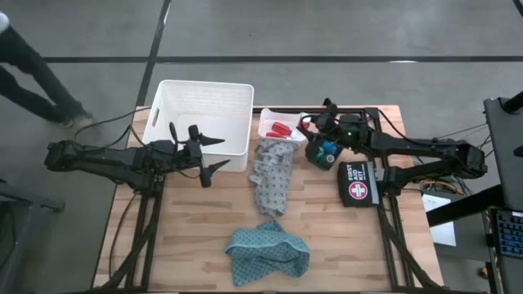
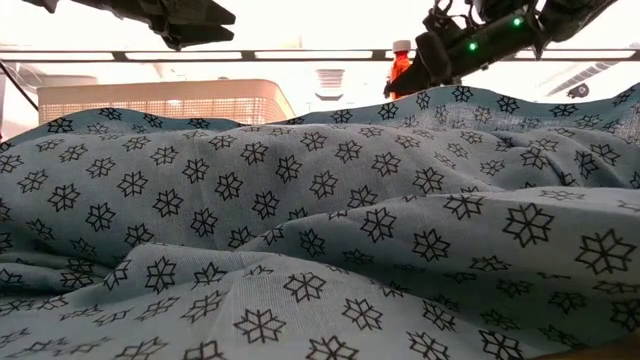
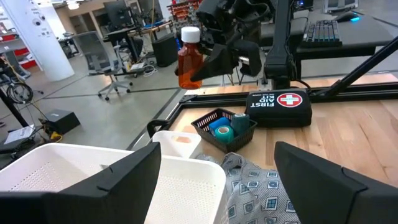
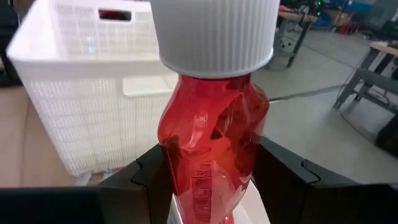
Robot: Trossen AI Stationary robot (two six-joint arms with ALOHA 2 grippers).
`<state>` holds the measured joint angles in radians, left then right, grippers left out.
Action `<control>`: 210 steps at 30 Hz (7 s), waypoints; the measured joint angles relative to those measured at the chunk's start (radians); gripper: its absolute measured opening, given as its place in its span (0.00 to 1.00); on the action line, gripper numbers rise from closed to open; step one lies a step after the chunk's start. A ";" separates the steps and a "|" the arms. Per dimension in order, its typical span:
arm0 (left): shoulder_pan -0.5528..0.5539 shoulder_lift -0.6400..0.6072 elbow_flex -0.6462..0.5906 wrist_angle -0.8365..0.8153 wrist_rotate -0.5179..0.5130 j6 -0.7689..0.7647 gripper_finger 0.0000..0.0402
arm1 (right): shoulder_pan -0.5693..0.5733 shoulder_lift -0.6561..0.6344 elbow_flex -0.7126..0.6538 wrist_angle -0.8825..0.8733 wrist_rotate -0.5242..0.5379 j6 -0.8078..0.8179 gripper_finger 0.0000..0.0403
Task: Pick & Place Medicine items
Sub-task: Put the red medicine bottle into the small white bin, then put the gray patient gown into the big white bin
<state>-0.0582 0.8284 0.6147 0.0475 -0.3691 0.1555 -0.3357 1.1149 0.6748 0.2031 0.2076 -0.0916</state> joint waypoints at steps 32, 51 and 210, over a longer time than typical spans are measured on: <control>0.000 0.000 0.000 -0.008 0.000 0.000 0.78 | -0.196 0.670 0.714 -0.816 -0.122 0.109 0.45; 0.000 0.000 0.000 -0.126 0.000 0.000 0.78 | -0.217 0.766 0.704 -0.859 -0.105 0.119 0.45; 0.000 0.000 -0.001 -0.236 0.000 0.000 0.79 | 0.322 0.312 -0.126 0.036 -0.024 -1.065 0.82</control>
<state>-0.0578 0.8288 0.6140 -0.1883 -0.3687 0.1555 -0.0140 1.4273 0.5486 0.2390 0.1839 -1.1567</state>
